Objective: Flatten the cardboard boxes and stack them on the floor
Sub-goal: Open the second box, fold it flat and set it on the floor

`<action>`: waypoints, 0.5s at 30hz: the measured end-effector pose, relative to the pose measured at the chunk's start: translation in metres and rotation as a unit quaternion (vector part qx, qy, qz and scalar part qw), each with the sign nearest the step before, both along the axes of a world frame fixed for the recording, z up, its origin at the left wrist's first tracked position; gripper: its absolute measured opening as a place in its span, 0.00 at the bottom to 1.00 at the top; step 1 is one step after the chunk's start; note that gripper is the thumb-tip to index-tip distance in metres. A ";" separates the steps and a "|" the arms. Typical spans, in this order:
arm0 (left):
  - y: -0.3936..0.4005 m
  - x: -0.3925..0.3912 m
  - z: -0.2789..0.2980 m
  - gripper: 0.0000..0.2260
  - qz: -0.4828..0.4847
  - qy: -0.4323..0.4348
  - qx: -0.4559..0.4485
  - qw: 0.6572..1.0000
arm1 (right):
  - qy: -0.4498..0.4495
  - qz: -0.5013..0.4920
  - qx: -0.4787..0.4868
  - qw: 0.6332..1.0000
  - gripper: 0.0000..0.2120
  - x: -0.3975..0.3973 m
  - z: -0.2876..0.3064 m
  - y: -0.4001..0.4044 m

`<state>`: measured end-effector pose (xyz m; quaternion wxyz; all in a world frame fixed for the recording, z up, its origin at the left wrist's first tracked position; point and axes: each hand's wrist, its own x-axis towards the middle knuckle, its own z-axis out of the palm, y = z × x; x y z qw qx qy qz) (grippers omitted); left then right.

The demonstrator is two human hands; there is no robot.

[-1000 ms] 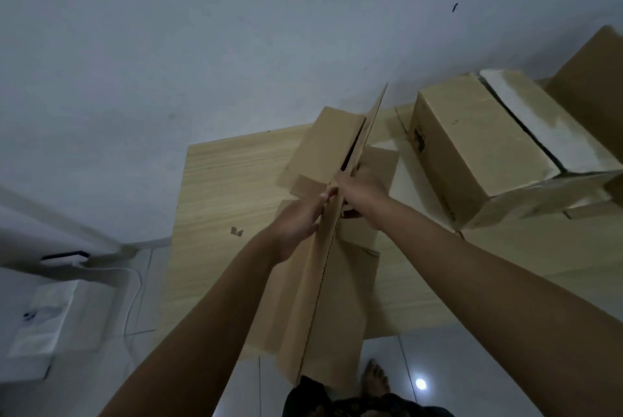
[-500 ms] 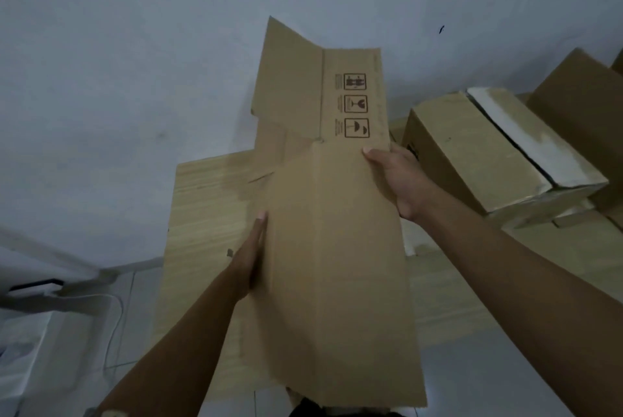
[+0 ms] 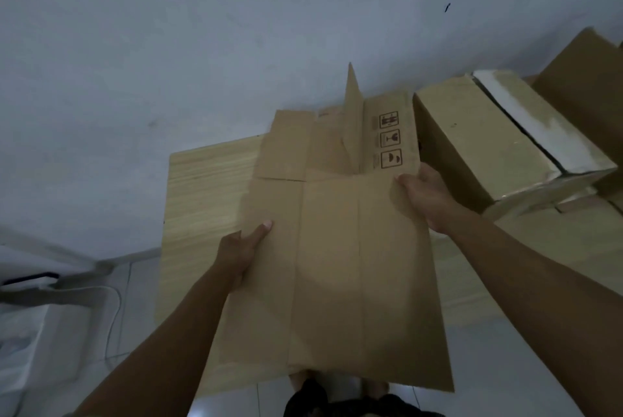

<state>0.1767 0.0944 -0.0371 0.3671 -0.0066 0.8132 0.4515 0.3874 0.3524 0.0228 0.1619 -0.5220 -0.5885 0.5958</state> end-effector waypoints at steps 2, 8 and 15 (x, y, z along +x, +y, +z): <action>0.007 0.004 -0.012 0.31 -0.015 0.018 -0.029 0.999 | -0.051 0.004 0.024 0.998 0.18 0.008 -0.012 0.002; 0.024 0.026 -0.028 0.26 -0.091 0.097 -0.136 0.982 | -0.144 0.015 0.033 0.989 0.18 0.025 -0.056 -0.006; 0.035 0.021 -0.047 0.32 -0.122 0.156 -0.240 0.950 | -0.173 -0.062 -0.048 0.982 0.31 0.011 -0.079 -0.024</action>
